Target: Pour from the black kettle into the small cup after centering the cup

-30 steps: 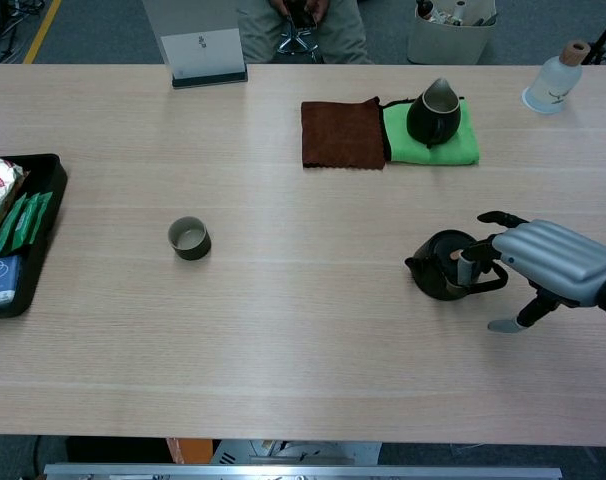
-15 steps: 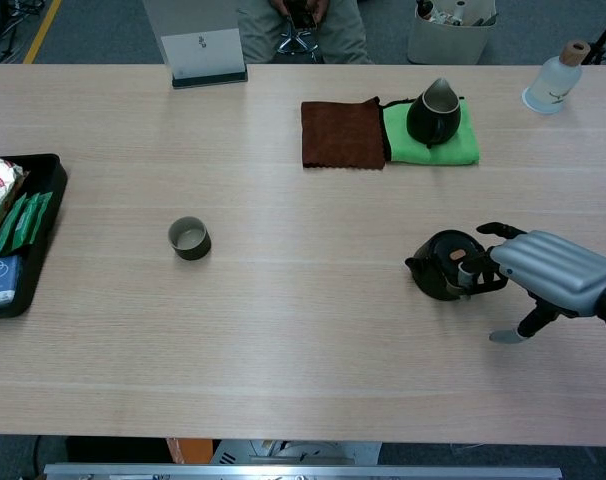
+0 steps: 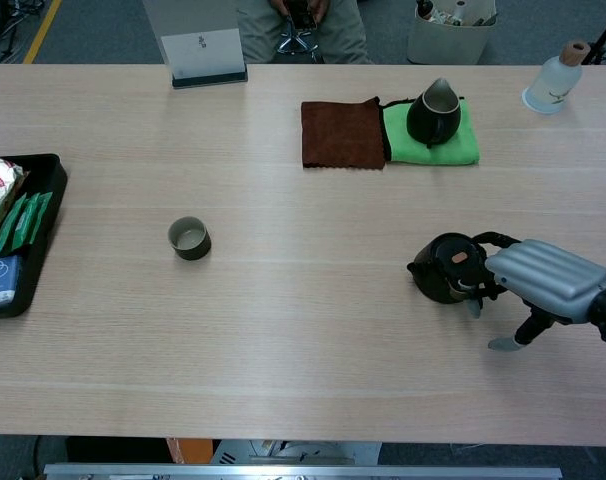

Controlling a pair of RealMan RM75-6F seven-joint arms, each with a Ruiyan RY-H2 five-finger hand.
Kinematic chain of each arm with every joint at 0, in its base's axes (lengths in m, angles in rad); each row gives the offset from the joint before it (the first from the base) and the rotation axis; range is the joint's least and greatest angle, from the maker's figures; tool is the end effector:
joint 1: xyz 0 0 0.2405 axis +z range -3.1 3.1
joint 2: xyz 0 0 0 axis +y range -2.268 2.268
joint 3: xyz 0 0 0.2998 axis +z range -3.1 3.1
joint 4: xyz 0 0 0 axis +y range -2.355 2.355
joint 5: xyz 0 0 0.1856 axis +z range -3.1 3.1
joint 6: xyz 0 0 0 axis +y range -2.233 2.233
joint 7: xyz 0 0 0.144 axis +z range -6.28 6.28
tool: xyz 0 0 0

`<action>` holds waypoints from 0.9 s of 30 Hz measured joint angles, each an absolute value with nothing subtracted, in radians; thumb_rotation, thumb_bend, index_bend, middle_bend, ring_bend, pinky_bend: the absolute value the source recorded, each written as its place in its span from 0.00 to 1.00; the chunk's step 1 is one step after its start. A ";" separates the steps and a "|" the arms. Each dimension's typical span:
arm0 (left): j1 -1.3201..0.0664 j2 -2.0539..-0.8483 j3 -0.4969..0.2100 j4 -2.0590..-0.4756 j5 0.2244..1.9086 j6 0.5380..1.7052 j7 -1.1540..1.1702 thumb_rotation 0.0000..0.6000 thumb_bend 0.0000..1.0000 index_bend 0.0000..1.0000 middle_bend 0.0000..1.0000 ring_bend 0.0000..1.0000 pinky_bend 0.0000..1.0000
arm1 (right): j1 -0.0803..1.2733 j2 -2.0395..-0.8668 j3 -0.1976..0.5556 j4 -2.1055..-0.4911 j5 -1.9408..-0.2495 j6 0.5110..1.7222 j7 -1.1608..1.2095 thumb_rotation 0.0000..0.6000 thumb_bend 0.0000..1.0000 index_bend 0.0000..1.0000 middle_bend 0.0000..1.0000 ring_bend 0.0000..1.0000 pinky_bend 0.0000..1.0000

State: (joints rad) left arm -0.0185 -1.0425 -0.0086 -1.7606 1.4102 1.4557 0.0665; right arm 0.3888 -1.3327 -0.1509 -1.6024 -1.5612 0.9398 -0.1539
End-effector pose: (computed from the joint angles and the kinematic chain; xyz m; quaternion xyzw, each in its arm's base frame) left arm -0.3443 0.1493 0.2096 -0.5680 -0.4489 -0.3321 0.6046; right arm -0.2969 -0.2019 0.0326 0.8157 -0.4222 0.2395 0.3147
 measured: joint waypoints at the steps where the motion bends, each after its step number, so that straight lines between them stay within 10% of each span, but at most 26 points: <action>1: -0.018 -1.043 -0.009 -1.760 1.410 1.456 0.066 1.00 0.06 0.25 0.22 0.19 0.16 | 0.390 -1.334 -0.151 -1.603 -1.559 0.938 -0.156 1.00 0.00 0.60 0.57 0.53 0.06; 27: -0.022 -1.039 -0.008 -1.753 1.396 1.432 0.052 1.00 0.06 0.25 0.22 0.19 0.16 | 0.429 -1.365 -0.093 -1.601 -1.496 0.916 -0.114 1.00 0.00 0.97 0.94 0.96 0.09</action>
